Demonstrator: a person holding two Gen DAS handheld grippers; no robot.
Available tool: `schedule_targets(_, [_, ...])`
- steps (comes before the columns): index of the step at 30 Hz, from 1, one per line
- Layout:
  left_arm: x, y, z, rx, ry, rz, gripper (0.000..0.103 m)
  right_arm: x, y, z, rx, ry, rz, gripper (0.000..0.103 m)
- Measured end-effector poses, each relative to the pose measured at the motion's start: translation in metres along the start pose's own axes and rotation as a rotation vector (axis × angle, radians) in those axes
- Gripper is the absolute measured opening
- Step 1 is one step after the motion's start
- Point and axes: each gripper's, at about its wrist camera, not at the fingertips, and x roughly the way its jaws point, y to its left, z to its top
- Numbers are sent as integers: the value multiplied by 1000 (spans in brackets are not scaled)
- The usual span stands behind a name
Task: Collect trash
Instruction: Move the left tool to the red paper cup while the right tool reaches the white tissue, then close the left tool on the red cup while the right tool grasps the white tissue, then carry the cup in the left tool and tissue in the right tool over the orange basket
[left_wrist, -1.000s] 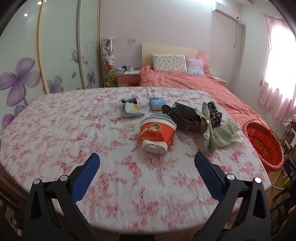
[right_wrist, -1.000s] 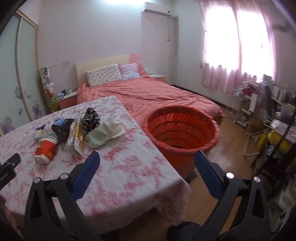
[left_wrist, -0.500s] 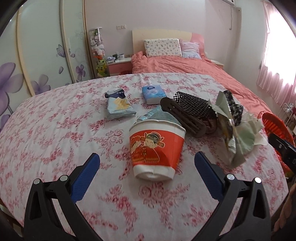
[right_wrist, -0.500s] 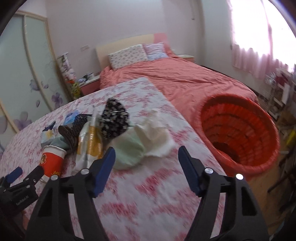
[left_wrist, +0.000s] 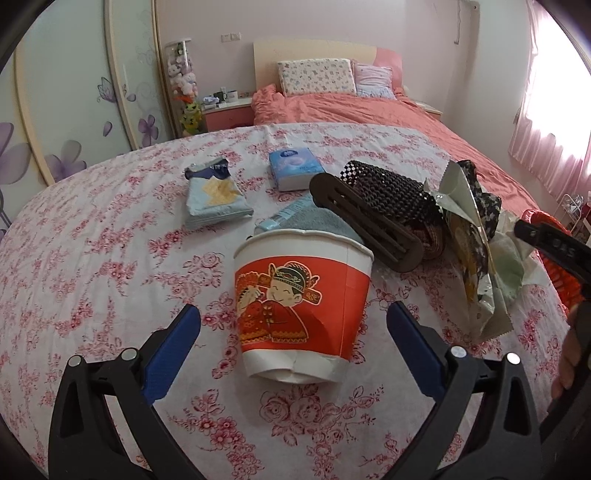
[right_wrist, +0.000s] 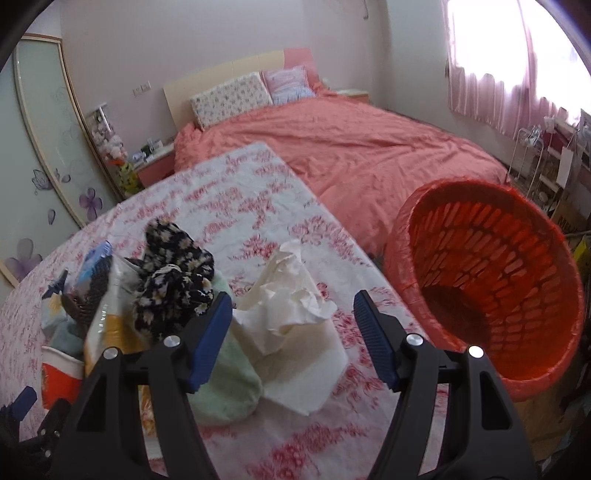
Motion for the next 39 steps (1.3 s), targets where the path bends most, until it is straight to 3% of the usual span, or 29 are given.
schedule_targets(6, [12,5,2,-18,39,-21,85,14,1,-3,-19,41,10,65])
schedule_targets(8, [15,8,2,-25,49,-41,78,11,2,-3,-36,29,14,49])
schedule_targets(14, [8,15,0,-35,43,-54,77,-5,-8,6,-14,17,66,23])
schedule_targets(30, [-26,30,4,-53,-31,-43,77,-46,-18,4,-8,-64,131,14])
schedule_targets(39, [-51,13,17,-28,-97,-70,77,-91,-26,7,-29,-176,151,14])
